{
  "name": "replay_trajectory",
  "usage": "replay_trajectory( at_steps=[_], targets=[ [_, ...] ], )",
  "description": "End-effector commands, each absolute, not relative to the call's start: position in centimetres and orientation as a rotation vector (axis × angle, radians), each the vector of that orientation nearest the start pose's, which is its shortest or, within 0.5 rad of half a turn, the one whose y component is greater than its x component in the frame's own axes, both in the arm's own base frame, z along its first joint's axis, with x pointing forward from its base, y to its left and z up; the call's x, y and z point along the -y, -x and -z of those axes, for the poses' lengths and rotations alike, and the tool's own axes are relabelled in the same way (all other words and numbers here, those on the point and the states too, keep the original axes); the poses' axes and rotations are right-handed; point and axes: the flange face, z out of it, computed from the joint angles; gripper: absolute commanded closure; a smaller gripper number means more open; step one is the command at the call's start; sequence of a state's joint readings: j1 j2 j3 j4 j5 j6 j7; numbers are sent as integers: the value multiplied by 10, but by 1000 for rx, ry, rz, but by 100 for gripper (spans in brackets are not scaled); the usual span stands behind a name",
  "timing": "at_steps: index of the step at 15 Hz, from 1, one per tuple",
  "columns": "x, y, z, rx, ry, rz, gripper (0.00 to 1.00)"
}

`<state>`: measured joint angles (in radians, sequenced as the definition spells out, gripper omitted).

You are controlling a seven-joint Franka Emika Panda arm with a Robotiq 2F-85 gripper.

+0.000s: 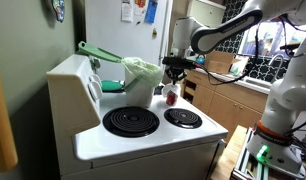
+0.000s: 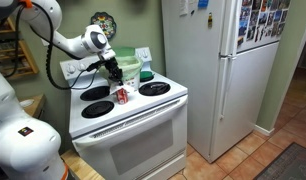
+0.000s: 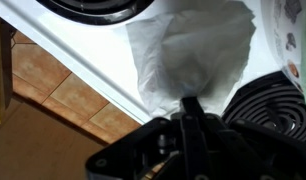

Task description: Use the paper towel to lift the coke can and throw it in the bin

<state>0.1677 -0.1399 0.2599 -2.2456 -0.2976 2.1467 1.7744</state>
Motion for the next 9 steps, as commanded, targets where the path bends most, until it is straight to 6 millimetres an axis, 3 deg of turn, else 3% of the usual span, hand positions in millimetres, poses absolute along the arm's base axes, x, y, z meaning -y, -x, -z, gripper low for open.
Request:
replay_trajectory(
  at_steps=[1,9],
  targets=[
    [-200,-460,-420,-1850,2650,426,100],
    [-196,-453,-451,-1848,2568,508,100]
  ],
)
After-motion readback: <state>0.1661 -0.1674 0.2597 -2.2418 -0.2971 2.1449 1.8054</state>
